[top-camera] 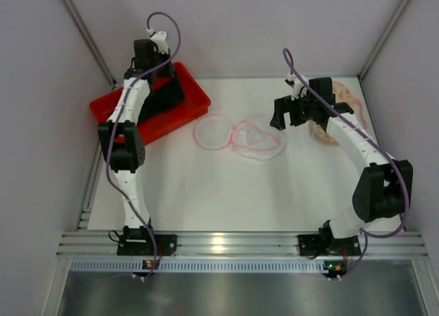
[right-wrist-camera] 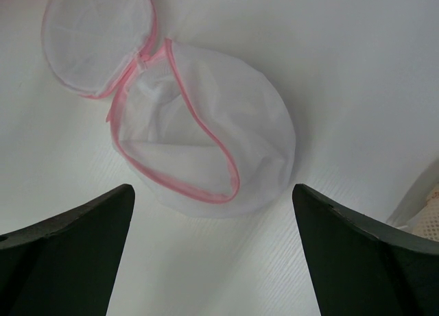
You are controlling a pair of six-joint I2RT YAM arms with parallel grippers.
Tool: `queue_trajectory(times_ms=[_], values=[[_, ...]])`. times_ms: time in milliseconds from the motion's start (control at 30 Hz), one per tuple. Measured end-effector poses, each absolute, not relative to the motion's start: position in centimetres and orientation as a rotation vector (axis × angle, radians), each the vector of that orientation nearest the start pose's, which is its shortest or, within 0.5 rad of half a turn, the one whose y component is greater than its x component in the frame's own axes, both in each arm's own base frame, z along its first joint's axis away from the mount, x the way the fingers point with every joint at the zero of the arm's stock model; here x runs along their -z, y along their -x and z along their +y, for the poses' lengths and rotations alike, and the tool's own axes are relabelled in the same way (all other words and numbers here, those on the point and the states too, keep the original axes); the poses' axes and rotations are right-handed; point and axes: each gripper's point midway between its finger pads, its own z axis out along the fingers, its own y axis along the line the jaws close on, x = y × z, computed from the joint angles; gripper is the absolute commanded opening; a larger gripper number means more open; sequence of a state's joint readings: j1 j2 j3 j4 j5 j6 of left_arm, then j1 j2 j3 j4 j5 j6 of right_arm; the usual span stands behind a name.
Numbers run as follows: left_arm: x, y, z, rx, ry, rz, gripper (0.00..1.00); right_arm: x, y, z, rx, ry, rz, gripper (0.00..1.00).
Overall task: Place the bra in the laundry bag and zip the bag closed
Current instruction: Pick up the bra from the bin.
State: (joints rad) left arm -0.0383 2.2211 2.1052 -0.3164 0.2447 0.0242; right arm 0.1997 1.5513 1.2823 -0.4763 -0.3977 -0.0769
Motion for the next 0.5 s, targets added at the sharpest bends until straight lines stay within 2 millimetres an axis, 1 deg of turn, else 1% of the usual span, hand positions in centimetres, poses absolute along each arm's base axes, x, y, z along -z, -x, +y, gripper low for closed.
queue_trajectory(times_ms=[100,200,233,267,300,367,433,500], values=[[-25.4,-60.8,-6.6,0.299,-0.217,1.946,0.0,-18.6,-39.0,14.5,-0.519,0.516,2.227,0.99],[-30.7,-58.1,-6.4,0.342,-0.213,1.875,0.0,-19.7,-38.6,14.1,-0.512,0.51,2.205,0.99],[-32.8,-56.9,-6.1,0.359,-0.211,1.845,0.0,-20.1,-38.5,13.9,-0.509,0.507,2.2,1.0],[-34.8,-55.8,-5.7,0.374,-0.203,1.816,0.0,-20.4,-38.4,13.8,-0.507,0.506,2.193,0.99],[-36.4,-54.9,-5.2,0.378,-0.197,1.79,0.0,-20.8,-38.2,13.7,-0.504,0.504,2.186,0.99],[-39.9,-53.0,-3.7,0.377,-0.177,1.731,0.0,-21.3,-38.0,13.5,-0.499,0.506,2.176,0.99],[-42.7,-51.0,-2.1,0.358,-0.164,1.679,0.0,-21.8,-37.7,13.4,-0.495,0.508,2.165,0.99],[-44.6,-49.0,-1.2,0.337,-0.157,1.647,0.0,-22.4,-37.4,13.3,-0.492,0.51,2.151,0.99]])
